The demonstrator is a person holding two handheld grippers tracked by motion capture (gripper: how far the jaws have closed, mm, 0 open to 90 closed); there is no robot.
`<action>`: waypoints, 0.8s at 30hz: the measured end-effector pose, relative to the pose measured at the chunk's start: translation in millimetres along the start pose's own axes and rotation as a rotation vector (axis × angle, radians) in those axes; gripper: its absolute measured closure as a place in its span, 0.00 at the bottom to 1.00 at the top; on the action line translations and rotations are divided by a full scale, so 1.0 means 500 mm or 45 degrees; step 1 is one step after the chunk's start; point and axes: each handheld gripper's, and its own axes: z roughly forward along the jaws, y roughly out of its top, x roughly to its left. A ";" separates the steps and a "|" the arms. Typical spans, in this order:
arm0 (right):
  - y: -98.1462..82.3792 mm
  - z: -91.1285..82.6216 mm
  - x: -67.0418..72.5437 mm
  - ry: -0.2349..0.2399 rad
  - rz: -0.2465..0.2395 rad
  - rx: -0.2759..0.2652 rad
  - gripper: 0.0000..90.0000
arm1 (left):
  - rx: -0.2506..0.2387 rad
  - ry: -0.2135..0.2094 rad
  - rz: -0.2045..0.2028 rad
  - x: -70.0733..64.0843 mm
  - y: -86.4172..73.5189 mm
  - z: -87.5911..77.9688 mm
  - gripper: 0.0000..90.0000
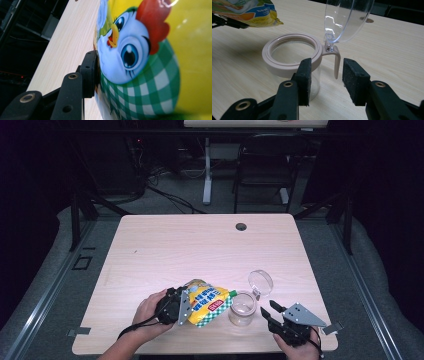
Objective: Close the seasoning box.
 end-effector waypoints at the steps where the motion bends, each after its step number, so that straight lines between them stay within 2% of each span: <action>1: 0.001 -0.001 0.001 -0.002 -0.007 -0.002 0.66 | -0.003 -0.002 -0.006 0.001 0.000 0.001 0.66; 5: 0.006 -0.004 0.008 0.000 -0.062 0.002 0.66 | 0.006 -0.003 -0.010 0.002 0.004 0.003 0.66; 6: 0.008 -0.005 0.011 -0.006 -0.090 0.006 0.66 | 0.006 0.000 -0.007 0.002 0.004 0.004 0.66; 9: 0.011 -0.005 0.017 -0.001 -0.125 0.006 0.67 | 0.008 0.008 0.016 0.001 0.006 0.007 0.66; 10: 0.012 -0.006 0.019 -0.001 -0.135 0.005 0.67 | 0.010 0.005 0.009 0.000 0.005 0.008 0.66; 14: 0.016 -0.008 0.026 -0.001 -0.159 -0.003 0.68 | -0.001 0.014 0.005 -0.002 0.004 0.010 0.66; 20: 0.022 -0.008 0.037 0.010 -0.185 -0.006 0.69 | 0.000 -0.009 -0.001 -0.006 0.002 0.011 0.66; 24: 0.032 -0.007 0.046 0.035 -0.233 0.004 0.69 | 0.002 -0.025 -0.004 -0.011 -0.001 0.013 0.66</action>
